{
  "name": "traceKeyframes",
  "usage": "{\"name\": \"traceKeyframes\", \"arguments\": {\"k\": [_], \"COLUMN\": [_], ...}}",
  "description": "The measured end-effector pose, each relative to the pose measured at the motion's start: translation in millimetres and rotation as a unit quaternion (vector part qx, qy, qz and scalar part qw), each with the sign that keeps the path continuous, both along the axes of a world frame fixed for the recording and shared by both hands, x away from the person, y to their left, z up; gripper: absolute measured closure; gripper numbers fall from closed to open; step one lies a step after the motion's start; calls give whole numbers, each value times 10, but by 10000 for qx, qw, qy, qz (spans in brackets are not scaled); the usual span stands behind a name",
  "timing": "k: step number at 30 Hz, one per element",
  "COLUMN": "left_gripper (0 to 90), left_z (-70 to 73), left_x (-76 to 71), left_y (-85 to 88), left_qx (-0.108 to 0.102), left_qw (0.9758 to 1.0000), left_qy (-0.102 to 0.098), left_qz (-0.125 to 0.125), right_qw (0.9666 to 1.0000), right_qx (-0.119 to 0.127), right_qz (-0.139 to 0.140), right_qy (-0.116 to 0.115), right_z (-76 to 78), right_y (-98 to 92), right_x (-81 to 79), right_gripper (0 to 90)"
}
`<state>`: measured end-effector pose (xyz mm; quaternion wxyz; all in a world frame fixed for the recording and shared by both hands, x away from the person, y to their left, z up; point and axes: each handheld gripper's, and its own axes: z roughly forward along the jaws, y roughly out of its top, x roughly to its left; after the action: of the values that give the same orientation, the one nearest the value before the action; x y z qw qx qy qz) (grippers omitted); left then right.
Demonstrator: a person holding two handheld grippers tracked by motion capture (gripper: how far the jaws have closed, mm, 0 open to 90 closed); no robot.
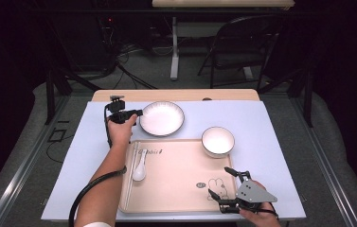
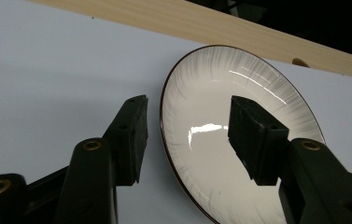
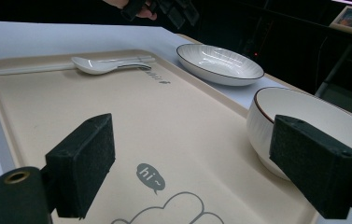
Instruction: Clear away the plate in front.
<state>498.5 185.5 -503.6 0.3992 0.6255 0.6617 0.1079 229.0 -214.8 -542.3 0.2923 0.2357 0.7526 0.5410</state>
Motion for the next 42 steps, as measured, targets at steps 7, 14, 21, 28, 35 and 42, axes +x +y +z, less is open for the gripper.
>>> {"name": "traceKeyframes", "arguments": {"k": [7,14,21,28,35,42], "left_gripper": [476,478,507,529,536,539], "left_z": [-114,-214,-284,-343,-391,-440], "left_x": [64,100,118,143,171,205], "left_y": [-77,-142,-180,-185,-208,-243], "left_qx": [55,136,154,108,113,148], "left_qw": [9998,9994,9990,9986,9984,9979], "left_qy": [174,299,394,495,538,614], "left_qz": [-69,-128,-155,-149,-155,-160], "right_qw": [10000,10000,10000,10000,10000,10000], "right_qx": [-5,-5,-15,-8,-16,-21], "right_qz": [-30,-51,-34,-44,-38,-31], "right_qy": [-2,1,-13,12,2,16], "right_z": [8,7,8,7,7,5], "right_y": [-5,-15,-7,-10,-9,-8], "right_x": [-8,-13,-19,-18,-20,-20], "right_gripper": [135,135,135,135,135,135]}}
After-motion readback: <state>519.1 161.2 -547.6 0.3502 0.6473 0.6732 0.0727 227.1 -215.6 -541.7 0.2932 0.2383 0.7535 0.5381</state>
